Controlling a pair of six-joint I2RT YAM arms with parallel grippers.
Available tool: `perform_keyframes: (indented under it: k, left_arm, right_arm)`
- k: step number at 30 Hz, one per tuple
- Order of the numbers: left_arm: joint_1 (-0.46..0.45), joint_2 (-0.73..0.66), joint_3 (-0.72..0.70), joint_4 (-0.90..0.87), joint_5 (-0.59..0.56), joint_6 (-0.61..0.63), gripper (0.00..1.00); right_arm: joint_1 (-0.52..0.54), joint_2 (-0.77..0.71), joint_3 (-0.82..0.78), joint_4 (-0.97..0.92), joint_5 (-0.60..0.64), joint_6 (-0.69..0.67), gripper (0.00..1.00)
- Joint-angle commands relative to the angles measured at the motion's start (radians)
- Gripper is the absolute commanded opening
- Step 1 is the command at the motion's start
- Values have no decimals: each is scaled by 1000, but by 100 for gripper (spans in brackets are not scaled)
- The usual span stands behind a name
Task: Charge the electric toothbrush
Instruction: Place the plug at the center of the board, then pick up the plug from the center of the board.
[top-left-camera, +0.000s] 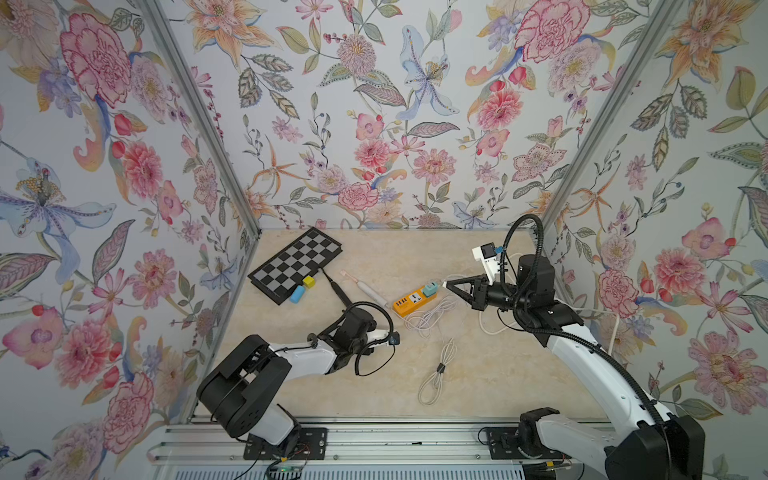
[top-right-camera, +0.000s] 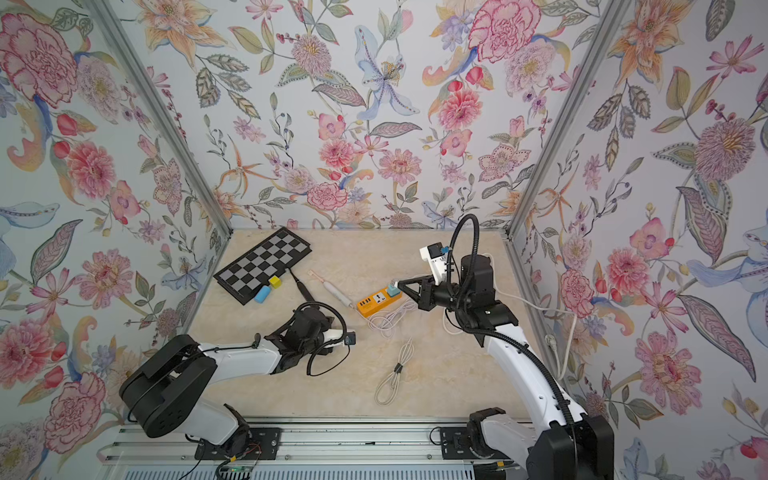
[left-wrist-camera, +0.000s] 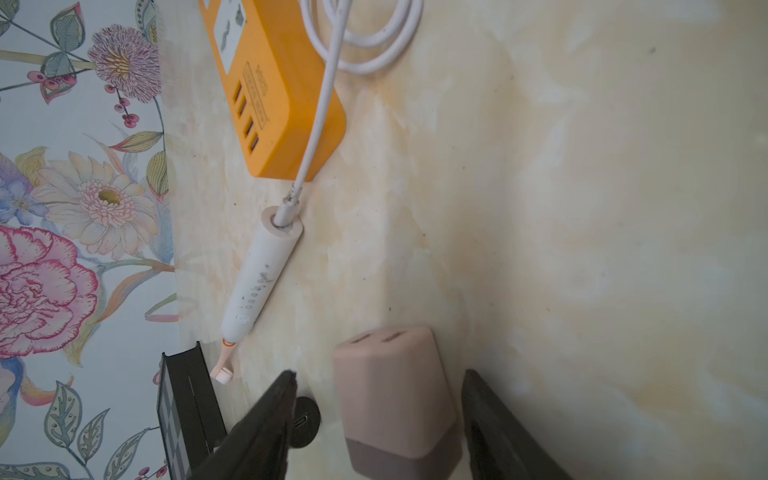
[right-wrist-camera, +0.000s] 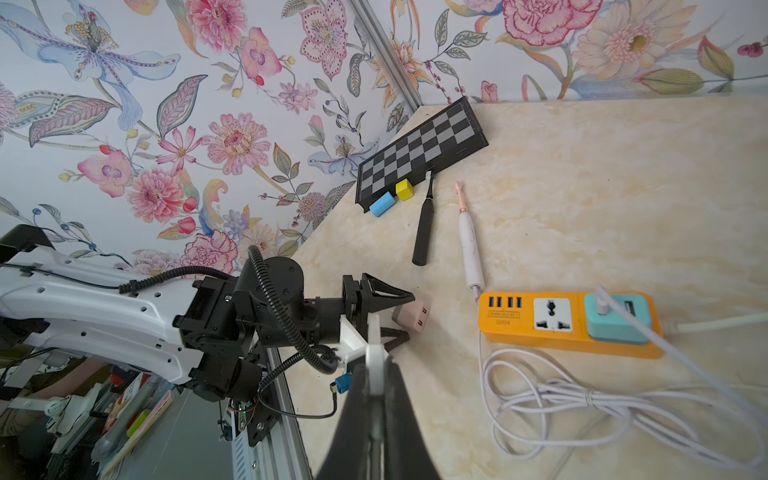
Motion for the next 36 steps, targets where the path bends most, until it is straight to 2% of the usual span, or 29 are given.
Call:
perform_keyframes:
  k: [1,4,7,10,13,15,16,19,22,23,26,29,31,33,36]
  left_arm:
    - [0,-51,34,-181,107,-75,65]
    - [1,-71,37,-232,141,-129,64]
    - [2,-119,30,-174,128,-233,65]
    - [17,-178,46,-93,120,-435,67]
    - [39,-223,51,-27,91,-667,84]
    - [72,-228,59,-27,132,-776,85]
    - [90,-225,62,-46,181,-772,85]
    - [109,-191,70,-106,207,-694,85]
    - [158,-127,70,-77,325,-652,83]
    - [167,-101,109,-118,367,-627,83]
    - [205,-85,121,-105,395,-654,84]
    - [268,-92,103,-83,452,-735,85]
    - [267,-65,124,-128,465,-821,87]
    - [235,-51,128,-132,419,-893,89]
    - [211,-70,28,39,315,-1033,94]
  right_arm:
    - [2,-27,-3,34,-23,8,4]
    - [3,-24,-8,34,-30,6,5]
    - [2,-21,-12,37,-33,6,5]
    - [3,-21,-15,44,-35,13,5]
    - [6,-21,-25,60,-36,26,5]
    - [9,-23,-31,69,-36,33,5]
    - [11,-23,-34,70,-38,33,5]
    - [15,-27,-33,73,-41,34,5]
    - [21,-29,-37,86,-35,38,5]
    - [24,-31,-38,93,-35,43,5]
    - [37,-35,-50,118,-36,56,5]
    - [51,-46,-57,131,-37,56,5]
    - [58,-53,-61,137,-36,58,6]
    - [64,-54,-65,141,-39,58,6]
    - [70,-56,-69,145,-40,57,6]
